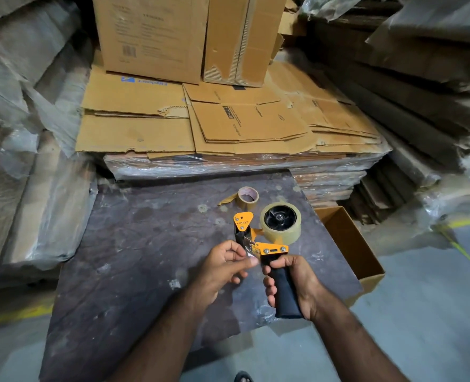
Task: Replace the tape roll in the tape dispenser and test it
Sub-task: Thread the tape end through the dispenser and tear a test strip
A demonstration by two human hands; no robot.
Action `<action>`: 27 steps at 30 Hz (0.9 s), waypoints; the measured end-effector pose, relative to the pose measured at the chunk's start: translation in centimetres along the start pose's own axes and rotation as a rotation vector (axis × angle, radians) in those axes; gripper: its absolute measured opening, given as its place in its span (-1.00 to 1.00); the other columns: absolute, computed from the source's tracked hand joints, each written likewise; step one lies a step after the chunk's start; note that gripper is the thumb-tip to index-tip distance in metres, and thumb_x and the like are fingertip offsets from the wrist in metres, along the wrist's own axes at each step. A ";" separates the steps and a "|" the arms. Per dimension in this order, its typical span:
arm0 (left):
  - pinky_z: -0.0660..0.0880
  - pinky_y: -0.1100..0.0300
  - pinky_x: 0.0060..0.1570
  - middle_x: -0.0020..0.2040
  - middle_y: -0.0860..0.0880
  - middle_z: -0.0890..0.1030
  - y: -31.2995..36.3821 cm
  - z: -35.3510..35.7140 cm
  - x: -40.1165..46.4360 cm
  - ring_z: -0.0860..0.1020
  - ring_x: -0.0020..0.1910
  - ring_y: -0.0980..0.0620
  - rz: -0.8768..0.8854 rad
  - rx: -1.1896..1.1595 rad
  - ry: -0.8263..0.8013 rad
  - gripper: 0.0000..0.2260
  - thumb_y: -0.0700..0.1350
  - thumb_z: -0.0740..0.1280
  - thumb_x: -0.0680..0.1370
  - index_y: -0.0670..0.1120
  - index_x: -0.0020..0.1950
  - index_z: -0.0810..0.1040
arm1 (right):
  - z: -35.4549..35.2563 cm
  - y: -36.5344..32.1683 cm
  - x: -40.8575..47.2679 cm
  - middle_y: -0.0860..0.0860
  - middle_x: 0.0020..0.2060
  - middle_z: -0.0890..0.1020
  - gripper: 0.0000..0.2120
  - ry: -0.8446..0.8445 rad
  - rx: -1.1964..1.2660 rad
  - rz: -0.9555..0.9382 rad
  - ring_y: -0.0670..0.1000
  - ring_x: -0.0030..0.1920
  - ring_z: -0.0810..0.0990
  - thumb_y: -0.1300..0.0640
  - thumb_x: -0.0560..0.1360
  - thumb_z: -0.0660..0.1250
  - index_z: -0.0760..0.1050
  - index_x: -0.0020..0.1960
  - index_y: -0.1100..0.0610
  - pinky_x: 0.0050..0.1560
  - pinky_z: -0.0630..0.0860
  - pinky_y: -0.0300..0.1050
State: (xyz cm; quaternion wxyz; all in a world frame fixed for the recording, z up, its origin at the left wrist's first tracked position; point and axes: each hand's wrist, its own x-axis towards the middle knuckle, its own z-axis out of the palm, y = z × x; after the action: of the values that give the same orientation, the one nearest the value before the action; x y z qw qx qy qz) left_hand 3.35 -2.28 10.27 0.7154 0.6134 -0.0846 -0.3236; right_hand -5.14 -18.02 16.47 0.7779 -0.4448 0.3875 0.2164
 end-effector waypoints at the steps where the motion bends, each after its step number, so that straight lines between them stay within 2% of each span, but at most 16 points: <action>1: 0.40 0.25 -0.46 -0.24 -0.11 0.65 -0.3 0.3 0.3 0.56 -0.40 0.03 -0.005 0.014 -0.005 -0.78 -0.23 0.54 0.45 -0.15 -0.06 0.51 | -0.5 0.0 -0.2 0.07 -0.44 0.44 -0.86 0.010 0.007 0.002 0.04 -0.52 0.39 0.11 0.38 0.21 0.46 -0.28 0.15 -0.45 0.42 -0.20; 6: 0.42 0.23 -0.44 -0.29 -0.07 0.63 -0.8 2.5 1.6 0.53 -0.43 0.05 -0.024 0.128 -0.047 -0.89 -0.31 0.46 0.48 -0.16 -0.06 0.57 | -3.5 0.4 -1.4 0.07 -0.44 0.44 -0.86 0.022 0.047 -0.007 0.04 -0.51 0.39 0.10 0.38 0.21 0.47 -0.28 0.15 -0.44 0.42 -0.19; 11: 0.44 0.28 -0.49 -0.22 -0.09 0.64 -1.2 3.6 3.4 0.52 -0.52 0.06 0.076 0.481 -0.004 -0.93 -0.26 0.43 0.51 -0.10 -0.10 0.63 | -7.6 0.4 -2.9 0.08 -0.44 0.44 -0.87 0.078 0.085 -0.047 0.04 -0.51 0.39 0.11 0.37 0.22 0.46 -0.28 0.16 -0.44 0.41 -0.19; 15: 0.42 0.29 -0.53 -0.45 0.02 0.57 -1.7 5.6 4.9 0.52 -0.60 0.06 0.094 0.700 -0.007 -0.95 -0.17 0.40 0.55 -0.07 -0.11 0.62 | -10.8 1.0 -4.3 0.11 -0.44 0.45 -0.88 0.153 0.005 -0.039 0.06 -0.52 0.40 0.12 0.37 0.23 0.46 -0.28 0.16 -0.46 0.40 -0.19; 17: 0.45 0.27 -0.55 -0.50 -0.05 0.59 -1.9 7.9 5.1 0.56 -0.58 0.01 -0.034 0.594 -0.107 -0.96 -0.18 0.33 0.62 -0.06 0.01 0.56 | -12.5 1.3 -5.0 0.12 -0.45 0.46 -0.87 0.191 -0.046 -0.046 0.08 -0.51 0.40 0.14 0.40 0.23 0.44 -0.26 0.18 -0.46 0.39 -0.17; 20: 0.62 0.16 -0.36 -0.28 -0.22 0.70 -2.7 11.7 5.0 0.70 -0.33 -0.10 -0.215 0.288 -0.171 -0.84 -0.27 0.21 0.66 -0.04 0.08 0.52 | -15.2 1.8 -5.9 0.14 -0.44 0.49 -0.86 0.236 -0.150 -0.069 0.08 -0.50 0.41 0.14 0.44 0.24 0.46 -0.23 0.21 -0.45 0.41 -0.14; 23: 0.66 0.11 -0.18 -0.13 -0.30 0.72 -4.0 14.8 5.8 0.73 -0.15 -0.17 -0.272 0.127 -0.152 -0.83 -0.33 0.18 0.60 -0.31 0.07 0.55 | -18.4 2.6 -6.6 0.16 -0.46 0.48 -0.86 0.263 -0.232 -0.185 0.07 -0.51 0.40 0.20 0.50 0.28 0.48 -0.21 0.23 -0.46 0.42 -0.13; 25: 0.65 0.06 -0.13 -0.11 -0.32 0.71 -5.0 16.7 7.0 0.73 -0.14 -0.19 -0.299 0.036 -0.127 -0.78 -0.33 0.18 0.55 -0.41 0.07 0.55 | -21.2 3.3 -6.6 0.18 -0.46 0.47 -0.91 0.272 -0.278 -0.289 0.09 -0.52 0.39 0.23 0.52 0.34 0.51 -0.15 0.23 -0.46 0.43 -0.10; 27: 0.65 0.01 -0.10 -0.18 -0.27 0.69 -5.8 18.5 8.2 0.70 -0.23 -0.15 -0.343 -0.048 -0.082 -0.78 -0.28 0.17 0.56 -0.35 -0.01 0.58 | -23.8 3.6 -6.3 0.19 -0.46 0.49 -0.90 0.277 -0.335 -0.325 0.10 -0.52 0.41 0.21 0.51 0.40 0.53 -0.13 0.22 -0.43 0.46 -0.07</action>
State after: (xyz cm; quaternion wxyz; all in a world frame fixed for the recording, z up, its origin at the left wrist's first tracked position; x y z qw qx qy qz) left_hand -1.94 -22.41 6.89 0.6602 0.5879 -0.0001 -0.4675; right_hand -21.18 -36.57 12.37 0.6574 -0.6492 0.3726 0.0870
